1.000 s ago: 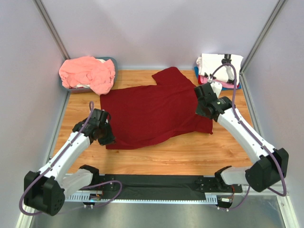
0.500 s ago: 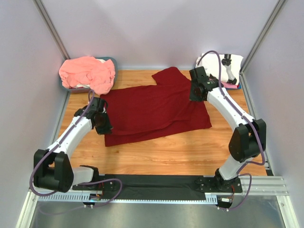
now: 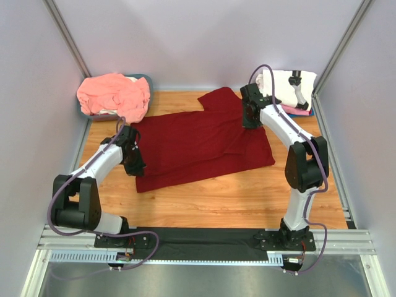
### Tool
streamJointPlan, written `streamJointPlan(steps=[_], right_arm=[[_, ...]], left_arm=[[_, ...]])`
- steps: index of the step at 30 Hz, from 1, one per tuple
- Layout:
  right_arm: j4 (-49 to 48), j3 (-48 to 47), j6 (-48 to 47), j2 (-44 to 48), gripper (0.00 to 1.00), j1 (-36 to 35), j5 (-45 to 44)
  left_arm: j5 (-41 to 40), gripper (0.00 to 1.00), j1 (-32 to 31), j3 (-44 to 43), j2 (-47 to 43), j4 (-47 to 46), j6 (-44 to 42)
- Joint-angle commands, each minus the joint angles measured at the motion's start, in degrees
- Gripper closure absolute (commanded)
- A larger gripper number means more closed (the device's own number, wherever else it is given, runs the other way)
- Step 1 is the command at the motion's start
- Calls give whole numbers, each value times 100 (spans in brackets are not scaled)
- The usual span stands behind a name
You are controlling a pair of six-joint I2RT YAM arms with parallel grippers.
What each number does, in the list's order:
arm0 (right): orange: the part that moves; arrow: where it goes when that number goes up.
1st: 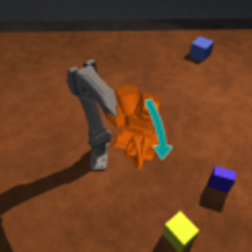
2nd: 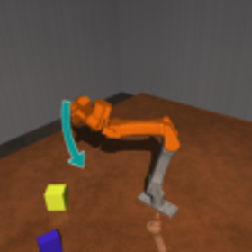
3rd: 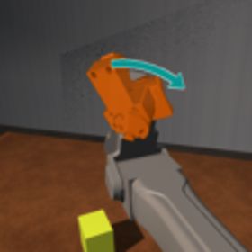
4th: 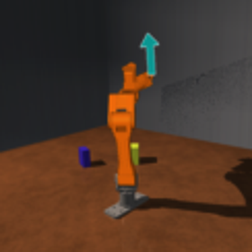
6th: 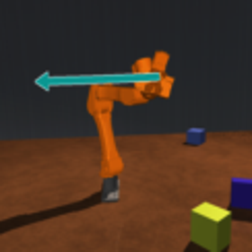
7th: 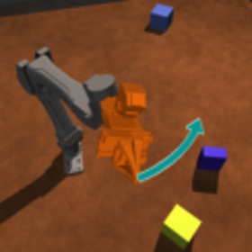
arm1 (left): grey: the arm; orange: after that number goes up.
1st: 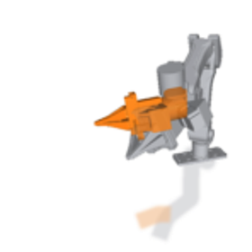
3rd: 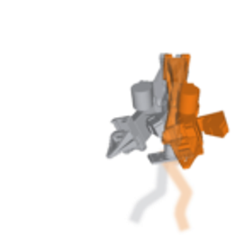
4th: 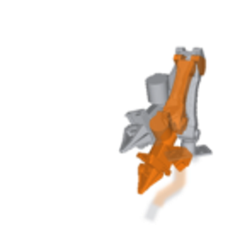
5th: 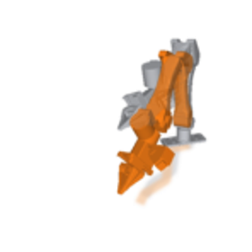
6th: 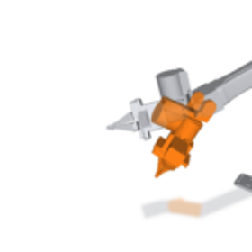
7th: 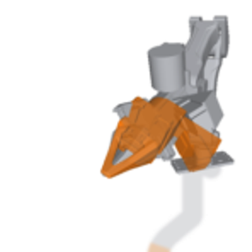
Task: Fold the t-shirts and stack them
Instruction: Fold the tshirt
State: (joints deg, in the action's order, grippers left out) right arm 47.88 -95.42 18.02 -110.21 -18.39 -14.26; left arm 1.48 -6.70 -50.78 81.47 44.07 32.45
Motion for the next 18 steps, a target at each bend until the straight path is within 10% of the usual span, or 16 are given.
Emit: streamJointPlan(steps=[1, 8, 9, 12, 13, 18], right_arm=[[-42, -416, -123, -228, 100, 38, -120], [186, -1458, -44, -1159, 98, 160, -33], [387, -1697, -53, -1308, 84, 195, -85], [1116, -3093, -105, -2055, 41, 248, -252], [1362, -3445, -123, -2205, 35, 266, -366], [1349, -2674, -194, -1330, 27, 389, -587]], left_arm=[[-16, 100, 133, -291, 114, -197, -98], [133, 94, 519, -853, 904, -180, -168], [177, 94, 564, -1011, 1201, -128, -186], [353, 72, 635, -1670, 1556, 136, -239], [362, 52, 635, -1933, 1539, 276, -256], [134, 22, 635, -1735, 371, 461, -362]])
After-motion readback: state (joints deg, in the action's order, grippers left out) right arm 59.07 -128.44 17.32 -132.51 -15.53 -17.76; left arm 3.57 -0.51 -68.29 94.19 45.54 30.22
